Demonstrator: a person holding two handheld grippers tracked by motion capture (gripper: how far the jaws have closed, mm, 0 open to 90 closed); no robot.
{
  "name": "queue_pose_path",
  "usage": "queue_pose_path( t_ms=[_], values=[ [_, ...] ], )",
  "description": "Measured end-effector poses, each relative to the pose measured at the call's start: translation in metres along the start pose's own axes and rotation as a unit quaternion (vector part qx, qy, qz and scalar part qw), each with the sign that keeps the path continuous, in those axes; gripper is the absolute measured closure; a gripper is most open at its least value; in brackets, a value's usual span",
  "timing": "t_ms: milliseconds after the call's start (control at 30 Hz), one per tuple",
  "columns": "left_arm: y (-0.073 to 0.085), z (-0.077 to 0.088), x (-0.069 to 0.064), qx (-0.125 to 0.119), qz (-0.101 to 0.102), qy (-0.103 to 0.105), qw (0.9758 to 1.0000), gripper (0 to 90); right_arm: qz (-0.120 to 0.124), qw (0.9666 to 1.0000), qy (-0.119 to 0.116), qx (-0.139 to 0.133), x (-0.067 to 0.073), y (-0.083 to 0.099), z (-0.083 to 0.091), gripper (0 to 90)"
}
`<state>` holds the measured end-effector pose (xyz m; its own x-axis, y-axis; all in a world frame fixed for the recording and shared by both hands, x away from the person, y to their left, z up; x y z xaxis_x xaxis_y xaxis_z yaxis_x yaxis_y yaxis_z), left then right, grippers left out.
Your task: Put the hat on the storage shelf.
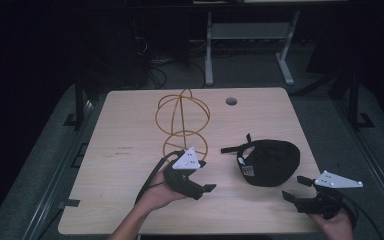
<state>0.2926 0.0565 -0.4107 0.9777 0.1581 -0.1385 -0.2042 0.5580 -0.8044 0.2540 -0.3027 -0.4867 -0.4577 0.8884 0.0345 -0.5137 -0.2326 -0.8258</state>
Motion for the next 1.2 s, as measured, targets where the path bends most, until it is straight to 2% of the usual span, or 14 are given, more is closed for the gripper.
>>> queue_pose_path(
  t_ms=[467,700,1200],
  values=[
    [-0.026,-0.02,0.002,0.011,-0.015,0.021,0.9996,23.7,0.0,1.0,-0.002,-0.002,0.0,0.0,0.0,14.3],
    [-0.044,-0.029,0.002,0.019,-0.03,0.033,0.9988,24.0,-0.002,1.0,-0.003,-0.002,0.0,0.0,0.0,14.3],
    [-0.063,-0.054,0.004,0.038,-0.041,0.052,0.9971,24.0,-0.003,1.0,-0.005,-0.003,0.0,0.0,0.001,14.3]
  ],
)
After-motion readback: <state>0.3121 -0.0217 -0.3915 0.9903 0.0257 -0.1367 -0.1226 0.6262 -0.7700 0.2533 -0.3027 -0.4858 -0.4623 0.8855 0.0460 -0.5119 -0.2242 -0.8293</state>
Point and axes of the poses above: each handheld gripper's, and its own axes: z roughly backward along the jaws, y roughly out of its underside, x roughly to its left, the point moved 4 cm from there along -z, roughly forward along the jaws, and after that the axes turned 12 degrees about y, right-handed, at the moved point
